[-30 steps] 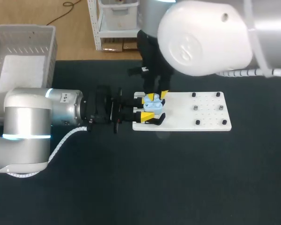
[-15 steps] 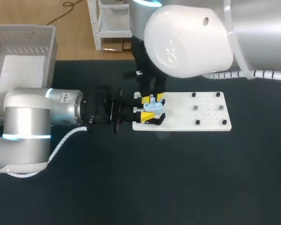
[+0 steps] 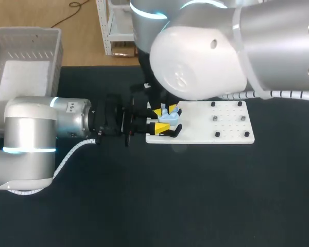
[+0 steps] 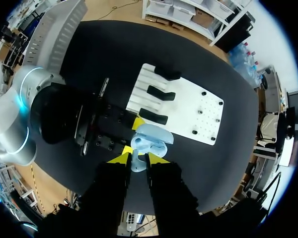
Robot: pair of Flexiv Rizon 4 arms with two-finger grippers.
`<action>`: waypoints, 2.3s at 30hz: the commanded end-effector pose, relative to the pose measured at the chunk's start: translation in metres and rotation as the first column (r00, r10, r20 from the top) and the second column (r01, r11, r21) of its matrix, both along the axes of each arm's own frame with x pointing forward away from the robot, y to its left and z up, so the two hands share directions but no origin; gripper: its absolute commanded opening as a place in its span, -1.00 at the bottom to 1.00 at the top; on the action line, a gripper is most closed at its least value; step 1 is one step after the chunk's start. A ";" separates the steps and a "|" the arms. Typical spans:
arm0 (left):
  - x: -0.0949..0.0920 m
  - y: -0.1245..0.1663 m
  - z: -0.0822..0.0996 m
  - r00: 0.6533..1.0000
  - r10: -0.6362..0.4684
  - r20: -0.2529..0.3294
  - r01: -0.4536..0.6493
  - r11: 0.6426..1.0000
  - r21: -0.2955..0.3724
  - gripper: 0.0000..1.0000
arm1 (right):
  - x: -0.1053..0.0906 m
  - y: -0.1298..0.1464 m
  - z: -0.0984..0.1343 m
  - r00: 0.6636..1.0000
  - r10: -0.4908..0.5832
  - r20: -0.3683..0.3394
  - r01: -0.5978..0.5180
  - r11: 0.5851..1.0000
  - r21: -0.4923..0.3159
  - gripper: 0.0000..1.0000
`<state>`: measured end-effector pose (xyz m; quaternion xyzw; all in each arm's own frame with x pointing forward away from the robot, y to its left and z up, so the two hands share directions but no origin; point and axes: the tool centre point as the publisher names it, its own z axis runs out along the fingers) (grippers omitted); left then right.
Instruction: Pick up each earbud case from the left stands, insert the matching earbuds, close the lid, and place the case in the box.
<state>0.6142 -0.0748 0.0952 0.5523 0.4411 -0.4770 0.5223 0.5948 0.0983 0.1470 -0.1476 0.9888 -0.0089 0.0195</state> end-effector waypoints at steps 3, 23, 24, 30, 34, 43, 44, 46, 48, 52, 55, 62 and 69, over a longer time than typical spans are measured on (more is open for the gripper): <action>-0.002 0.002 -0.008 1.000 0.002 -0.001 -0.002 0.999 -0.049 -1.00 | 0.000 -0.001 -0.003 1.000 -0.006 0.010 0.006 1.000 -0.005 -1.00; -0.002 0.002 -0.008 1.000 0.002 -0.001 -0.002 0.999 -0.049 -1.00 | 0.006 -0.002 -0.008 0.999 -0.015 0.029 0.016 1.000 -0.024 -1.00; -0.002 0.002 -0.008 1.000 0.002 -0.001 -0.002 0.999 -0.049 -1.00 | 0.007 -0.002 -0.008 0.999 -0.016 0.030 0.017 1.000 -0.024 -1.00; -0.002 0.002 -0.008 1.000 0.002 -0.001 -0.002 0.999 -0.049 -1.00 | 0.009 -0.001 -0.009 0.999 -0.017 0.030 0.018 0.999 -0.027 -1.00; -0.002 0.002 -0.008 1.000 0.002 -0.001 -0.002 0.999 -0.049 -1.00 | 0.010 -0.001 -0.010 0.999 -0.017 0.029 0.018 0.999 -0.030 -1.00; -0.002 0.002 -0.008 1.000 0.002 -0.001 -0.002 0.999 -0.049 -1.00 | 0.012 -0.002 -0.013 0.999 -0.024 0.034 0.025 0.999 -0.030 -1.00; -0.002 0.002 -0.008 1.000 0.002 -0.001 -0.002 0.999 -0.049 -1.00 | 0.013 -0.003 -0.013 0.999 -0.025 0.034 0.026 0.999 -0.030 -1.00; -0.002 0.002 -0.008 1.000 0.002 -0.001 -0.002 0.999 -0.049 -1.00 | 0.013 -0.003 -0.014 0.999 -0.025 0.032 0.026 0.999 -0.029 -1.00; -0.002 0.002 -0.008 1.000 0.002 -0.001 -0.002 0.999 -0.049 -1.00 | 0.013 -0.003 -0.015 0.999 -0.024 0.029 0.025 0.999 -0.031 -1.00; -0.002 0.002 -0.008 1.000 0.002 -0.001 -0.002 0.999 -0.049 -1.00 | 0.014 -0.003 -0.017 1.000 -0.024 0.019 0.024 0.999 -0.034 -1.00; -0.002 0.002 -0.008 1.000 0.002 -0.001 -0.002 0.999 -0.049 -1.00 | 0.014 -0.003 -0.018 1.000 -0.023 0.015 0.024 0.999 -0.036 -1.00; -0.002 0.002 -0.008 1.000 0.002 -0.001 -0.002 0.999 -0.049 -1.00 | 0.008 -0.003 -0.010 1.000 -0.017 0.022 0.017 0.999 -0.032 0.56; -0.002 0.002 -0.008 1.000 0.002 -0.001 -0.002 0.999 -0.049 -1.00 | 0.002 -0.012 0.014 0.997 -0.049 0.059 0.047 0.999 0.025 1.00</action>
